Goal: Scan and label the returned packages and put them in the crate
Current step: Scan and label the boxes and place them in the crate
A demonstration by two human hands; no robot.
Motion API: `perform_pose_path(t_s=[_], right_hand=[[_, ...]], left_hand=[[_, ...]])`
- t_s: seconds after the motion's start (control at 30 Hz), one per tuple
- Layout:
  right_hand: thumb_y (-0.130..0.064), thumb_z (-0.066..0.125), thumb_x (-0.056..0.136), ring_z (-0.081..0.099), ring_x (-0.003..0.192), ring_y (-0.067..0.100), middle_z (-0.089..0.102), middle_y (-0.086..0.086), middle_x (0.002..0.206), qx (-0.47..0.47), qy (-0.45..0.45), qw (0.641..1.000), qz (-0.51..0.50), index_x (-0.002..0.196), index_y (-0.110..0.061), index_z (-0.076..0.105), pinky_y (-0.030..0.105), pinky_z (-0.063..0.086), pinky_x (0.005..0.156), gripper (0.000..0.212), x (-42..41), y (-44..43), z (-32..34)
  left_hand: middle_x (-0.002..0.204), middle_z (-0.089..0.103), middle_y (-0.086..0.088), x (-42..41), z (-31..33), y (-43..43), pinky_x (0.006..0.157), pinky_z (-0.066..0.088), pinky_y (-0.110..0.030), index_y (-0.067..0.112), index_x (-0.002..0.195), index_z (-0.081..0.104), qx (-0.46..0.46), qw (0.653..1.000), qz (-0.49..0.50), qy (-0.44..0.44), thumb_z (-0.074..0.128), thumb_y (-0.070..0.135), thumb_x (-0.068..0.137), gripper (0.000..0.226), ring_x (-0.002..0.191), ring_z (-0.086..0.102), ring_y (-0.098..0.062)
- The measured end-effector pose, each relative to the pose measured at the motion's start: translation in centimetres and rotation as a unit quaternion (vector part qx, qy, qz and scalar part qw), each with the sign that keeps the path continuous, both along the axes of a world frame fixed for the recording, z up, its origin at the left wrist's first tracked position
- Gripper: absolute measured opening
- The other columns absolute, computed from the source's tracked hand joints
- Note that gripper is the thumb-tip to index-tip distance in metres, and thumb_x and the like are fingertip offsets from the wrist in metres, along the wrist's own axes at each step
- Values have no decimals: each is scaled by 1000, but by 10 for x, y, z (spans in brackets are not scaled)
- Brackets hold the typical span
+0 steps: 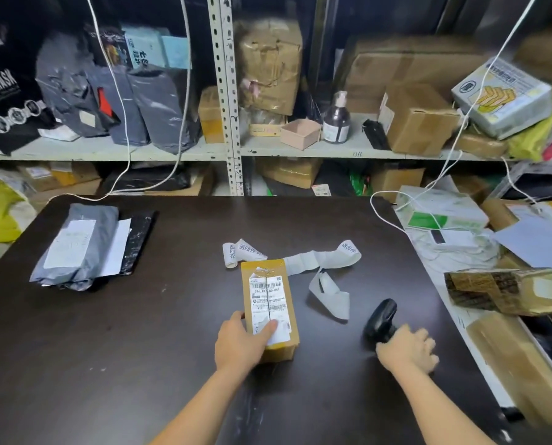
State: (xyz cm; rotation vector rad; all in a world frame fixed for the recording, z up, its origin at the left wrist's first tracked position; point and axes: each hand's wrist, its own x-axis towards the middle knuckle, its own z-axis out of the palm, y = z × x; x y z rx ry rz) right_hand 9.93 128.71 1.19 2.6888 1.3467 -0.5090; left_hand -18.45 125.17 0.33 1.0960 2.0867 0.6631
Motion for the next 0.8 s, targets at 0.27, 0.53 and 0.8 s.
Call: perform_pose_path(t_s=[0.27,0.53,0.8], right_hand=[[-37,70,86,67,97,29,69,9,109,23,101,993,53,113,-13,57,36,56,82,38,-21,9,12],[-23,62,86,48,42,20,54,5,56,79,519,851,9,87,-2,63,27,47,46,21,-108,17,107],[-21,61,90,45,40,17,50,5,54,70,548,833,22,88,-3,62,25,42,41,18,-131,-4,167]], left_hand=[[116,59,7,1,-3,0,83,55,-34,27,121,54,-2,1000,-5,19,66,71,76,64,102,62,-14],[117,58,4,5,0,11,79,51,-34,24,119,52,-27,999,-18,36,64,72,76,65,106,62,-19],[116,56,3,6,-2,17,71,44,-32,24,118,48,-36,999,-22,34,64,73,76,67,104,62,-21]])
